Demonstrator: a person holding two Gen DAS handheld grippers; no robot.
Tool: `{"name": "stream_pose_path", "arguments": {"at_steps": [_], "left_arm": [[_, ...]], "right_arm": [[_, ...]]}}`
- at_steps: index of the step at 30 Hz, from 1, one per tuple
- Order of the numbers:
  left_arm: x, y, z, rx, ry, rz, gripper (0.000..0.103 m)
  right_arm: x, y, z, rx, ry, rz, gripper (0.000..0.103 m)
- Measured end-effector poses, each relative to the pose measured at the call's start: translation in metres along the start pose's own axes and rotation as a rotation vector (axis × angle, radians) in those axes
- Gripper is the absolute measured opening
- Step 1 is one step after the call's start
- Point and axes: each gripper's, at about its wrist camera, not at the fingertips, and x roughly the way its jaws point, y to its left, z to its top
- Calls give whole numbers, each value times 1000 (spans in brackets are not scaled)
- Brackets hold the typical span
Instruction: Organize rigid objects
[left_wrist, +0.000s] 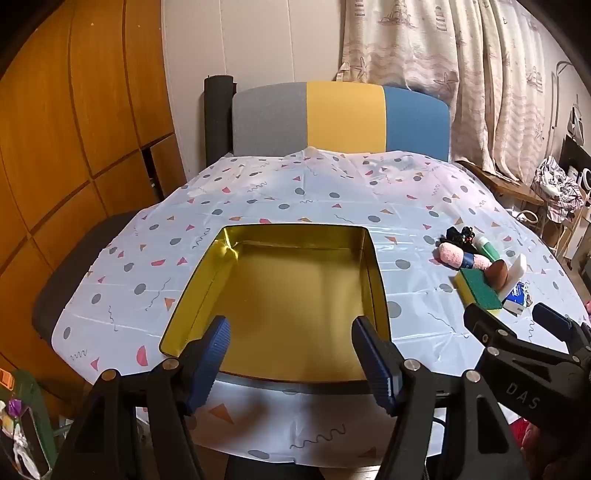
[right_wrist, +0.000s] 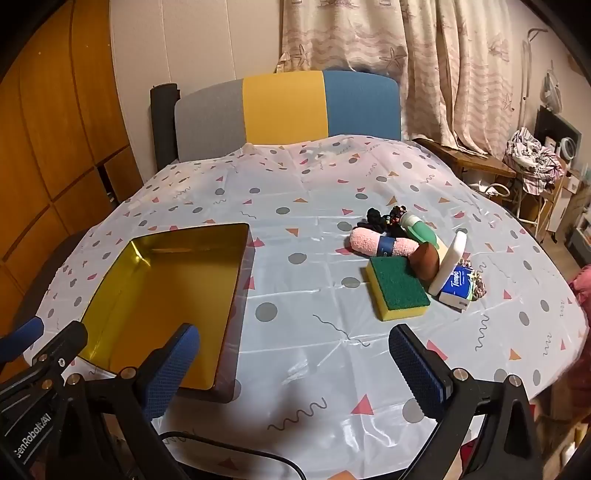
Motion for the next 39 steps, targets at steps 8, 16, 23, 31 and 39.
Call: {"name": "stream_pose_path", "arguments": {"at_steps": [8,16,23,31,39], "left_arm": [[4,0,-4,-22,36,-17,69],[8,3,-2,-19,47,-21,69],[8,3,-3,-15,51,-27,69],[9,2,-4,-13,52,-28,69],[11,-1,-6,-11,56,-29,69]], "right_arm": [[1,1,-1,1,6,6,103],[2,6,-1,6,20,-5,103],[7,-3,-3,-1,28,-4,103],[8,-3,-2,0,33,-3,103],[10,-4,-2,3,40,-6,103]]}}
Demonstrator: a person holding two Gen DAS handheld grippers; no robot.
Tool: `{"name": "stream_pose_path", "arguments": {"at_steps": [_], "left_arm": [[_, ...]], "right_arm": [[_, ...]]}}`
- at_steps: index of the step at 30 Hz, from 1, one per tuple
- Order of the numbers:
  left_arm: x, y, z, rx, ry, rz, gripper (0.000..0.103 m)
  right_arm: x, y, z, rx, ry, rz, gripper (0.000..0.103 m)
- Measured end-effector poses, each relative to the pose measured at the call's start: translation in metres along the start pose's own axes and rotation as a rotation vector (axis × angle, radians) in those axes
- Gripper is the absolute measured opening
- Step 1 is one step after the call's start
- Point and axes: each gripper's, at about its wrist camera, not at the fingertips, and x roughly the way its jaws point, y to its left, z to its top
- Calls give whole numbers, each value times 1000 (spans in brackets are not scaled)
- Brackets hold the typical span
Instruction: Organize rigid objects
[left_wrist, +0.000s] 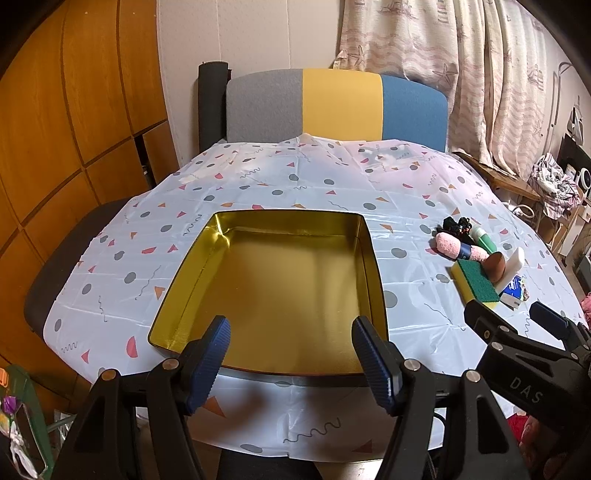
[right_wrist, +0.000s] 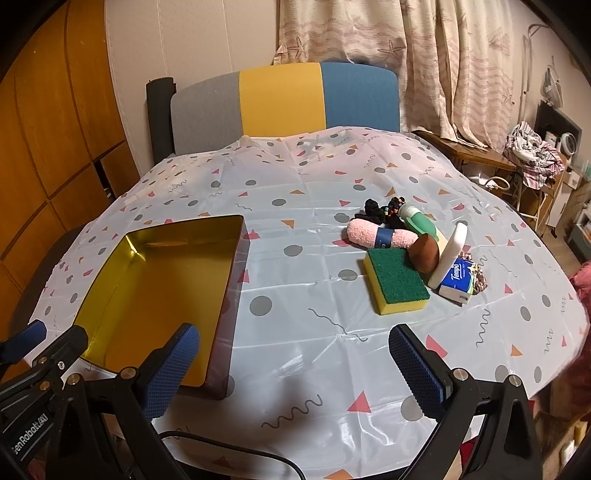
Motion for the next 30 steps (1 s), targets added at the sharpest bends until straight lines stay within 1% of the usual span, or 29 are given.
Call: {"name": "stream_pose_path", "arguments": {"at_steps": [30], "left_arm": [[3,-1,-1,-4,20,-14,69]], "right_arm": [[3,0,-2,-1,18,-1,103]]}}
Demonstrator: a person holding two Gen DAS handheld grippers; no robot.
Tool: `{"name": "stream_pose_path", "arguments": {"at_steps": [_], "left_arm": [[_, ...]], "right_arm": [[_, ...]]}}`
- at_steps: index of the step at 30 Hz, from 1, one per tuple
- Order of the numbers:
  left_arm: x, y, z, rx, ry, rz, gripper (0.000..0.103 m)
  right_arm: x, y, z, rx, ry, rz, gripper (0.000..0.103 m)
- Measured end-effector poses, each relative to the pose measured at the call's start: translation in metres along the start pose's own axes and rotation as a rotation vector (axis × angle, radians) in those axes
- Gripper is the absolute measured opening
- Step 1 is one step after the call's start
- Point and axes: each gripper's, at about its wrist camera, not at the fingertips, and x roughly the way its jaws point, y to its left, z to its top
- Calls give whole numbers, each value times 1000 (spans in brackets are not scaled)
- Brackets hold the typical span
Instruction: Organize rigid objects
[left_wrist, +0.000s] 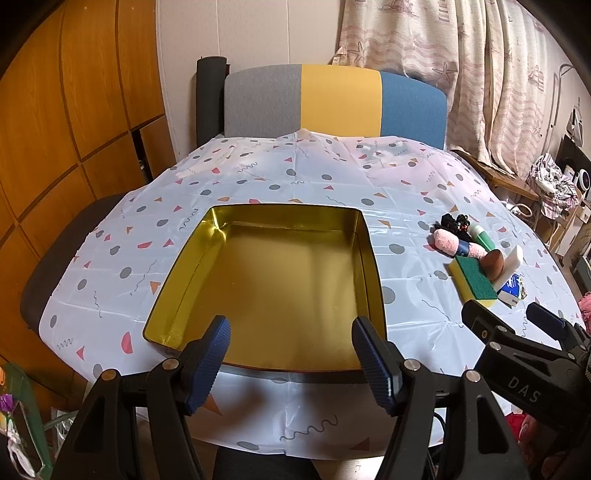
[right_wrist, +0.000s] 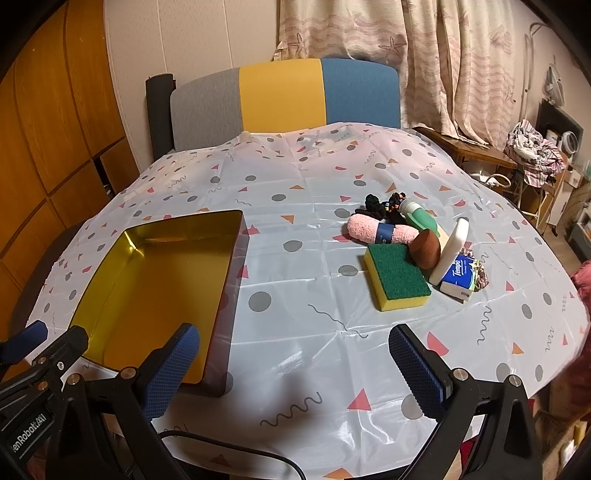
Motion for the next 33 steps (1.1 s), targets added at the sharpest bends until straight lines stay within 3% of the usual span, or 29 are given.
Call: {"name": "stream_pose_path", "arguments": {"at_steps": [20,33], "left_arm": [[11,0,0,-6,42,-40,69],[21,-17,0,38,69,-117,69]], "right_arm": [[9,-7,-3,10,24,0,103],[28,-28,-12,32,68,-28,103]]}}
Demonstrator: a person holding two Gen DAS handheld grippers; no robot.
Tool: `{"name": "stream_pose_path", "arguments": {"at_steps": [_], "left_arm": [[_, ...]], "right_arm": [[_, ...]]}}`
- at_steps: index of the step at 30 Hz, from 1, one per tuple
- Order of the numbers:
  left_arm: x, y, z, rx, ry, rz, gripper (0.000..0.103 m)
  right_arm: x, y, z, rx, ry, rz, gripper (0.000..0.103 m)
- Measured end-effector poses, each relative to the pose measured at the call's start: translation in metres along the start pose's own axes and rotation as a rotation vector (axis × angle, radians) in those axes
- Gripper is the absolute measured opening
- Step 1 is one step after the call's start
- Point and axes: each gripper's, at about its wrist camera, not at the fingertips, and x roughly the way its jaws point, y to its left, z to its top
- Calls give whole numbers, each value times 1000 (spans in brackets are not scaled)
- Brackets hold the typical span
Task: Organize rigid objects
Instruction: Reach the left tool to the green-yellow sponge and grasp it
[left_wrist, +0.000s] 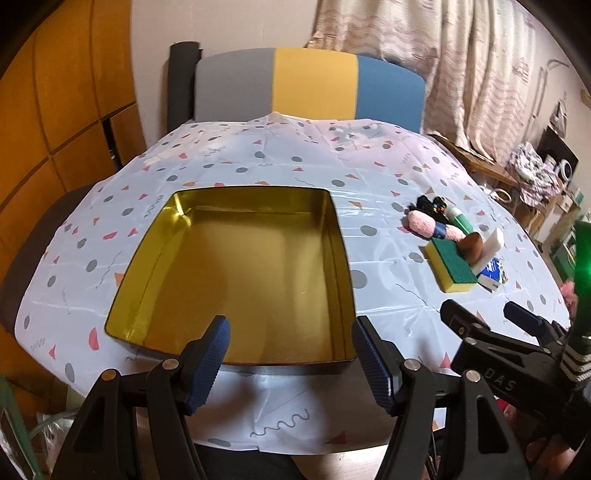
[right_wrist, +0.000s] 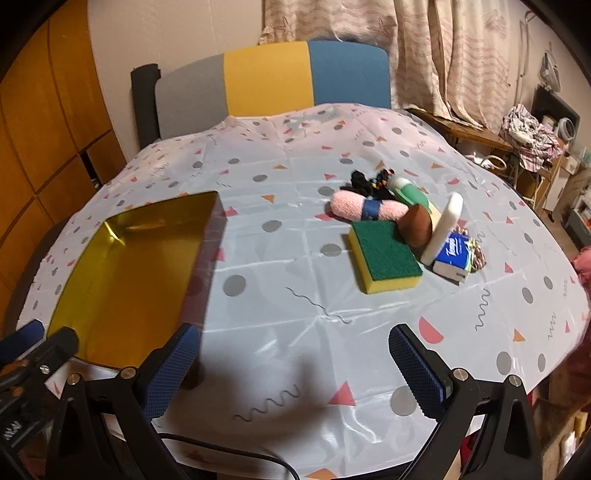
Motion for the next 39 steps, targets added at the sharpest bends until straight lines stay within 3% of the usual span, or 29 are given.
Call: {"name": "stream_pose_path", "arguments": {"at_steps": [6,11,12,21,26,28,33,35,37,39], "left_arm": [[18,-23,3,74,37,-66,69],[41,-41,11,43,119,-261,68],[43,-46,12,44,124,-268,68],[83,-117,41,94,177,-359,68],[117,-163,52,110,195,-515,74],[128,-179,56,138,192,-512,85],[162,-213,65,177,202,-452,86],[172,-222,68,179,190,-455,91],[184,-235,69,205,190,-435,103],[193,-248,70,241,168,-415,103]], "right_arm": [[19,-32,-10,41,50,-54,103],[33,-74,-16,118,72,-116,103],[35,-82,-17,135,73,-128,103],[42,-158,-25,263,45,-241,103],[36,-187,-30,317,36,-266,103],[35,-196,-32,334,36,-270,103],[33,-212,-36,368,38,-269,103],[32,-216,-37,375,37,-268,103],[32,-219,-38,383,36,-266,103],[33,-222,-39,393,37,-267,103]]}}
